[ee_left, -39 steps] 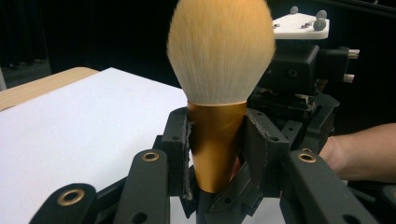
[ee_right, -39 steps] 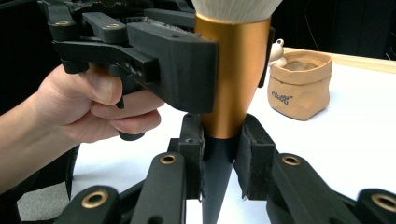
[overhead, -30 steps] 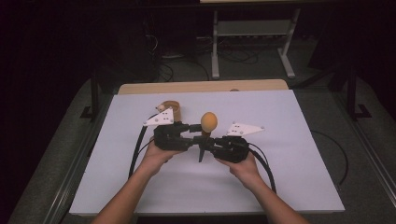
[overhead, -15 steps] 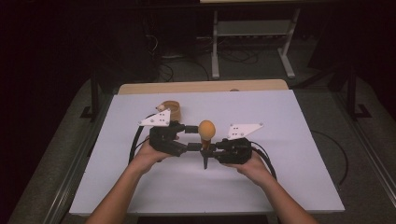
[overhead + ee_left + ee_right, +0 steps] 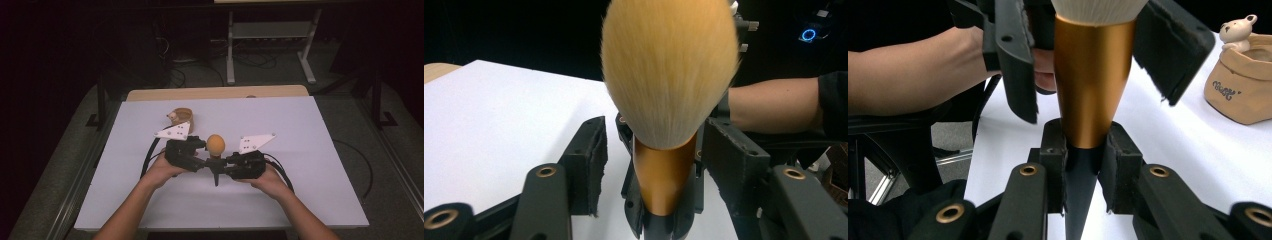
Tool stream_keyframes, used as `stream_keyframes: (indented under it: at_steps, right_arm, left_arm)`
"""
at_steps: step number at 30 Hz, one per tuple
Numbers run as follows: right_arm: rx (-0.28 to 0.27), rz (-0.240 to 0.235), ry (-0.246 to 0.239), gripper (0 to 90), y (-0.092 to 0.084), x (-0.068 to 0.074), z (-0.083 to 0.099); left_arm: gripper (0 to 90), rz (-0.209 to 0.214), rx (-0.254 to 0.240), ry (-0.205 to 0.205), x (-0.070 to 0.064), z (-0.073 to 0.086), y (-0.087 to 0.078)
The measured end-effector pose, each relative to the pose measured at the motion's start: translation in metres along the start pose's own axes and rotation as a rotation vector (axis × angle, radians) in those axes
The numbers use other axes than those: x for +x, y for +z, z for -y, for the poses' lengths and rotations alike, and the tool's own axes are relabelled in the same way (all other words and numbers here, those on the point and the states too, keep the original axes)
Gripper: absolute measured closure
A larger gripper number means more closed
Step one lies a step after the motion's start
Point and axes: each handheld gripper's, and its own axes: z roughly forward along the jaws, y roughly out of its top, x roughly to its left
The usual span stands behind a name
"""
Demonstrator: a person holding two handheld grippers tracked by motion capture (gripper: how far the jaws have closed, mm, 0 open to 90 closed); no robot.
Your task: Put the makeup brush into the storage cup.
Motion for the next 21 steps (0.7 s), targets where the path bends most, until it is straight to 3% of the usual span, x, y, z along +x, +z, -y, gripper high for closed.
stream_keyframes:
  at_steps: [10, 21]
  right_arm:
    - [-0.007, -0.002, -0.005, 73.4, 0.0010, 0.0007, -0.0004]
    - [-0.010, 0.003, -0.002, 73.4, -0.0001, -0.0005, -0.0004]
  left_arm:
    - [58.9, -0.001, -0.006, -0.003, -0.0009, 0.0002, 0.0023]
    - [64.4, 0.003, -0.012, -0.002, -0.0012, 0.0000, 0.0033]
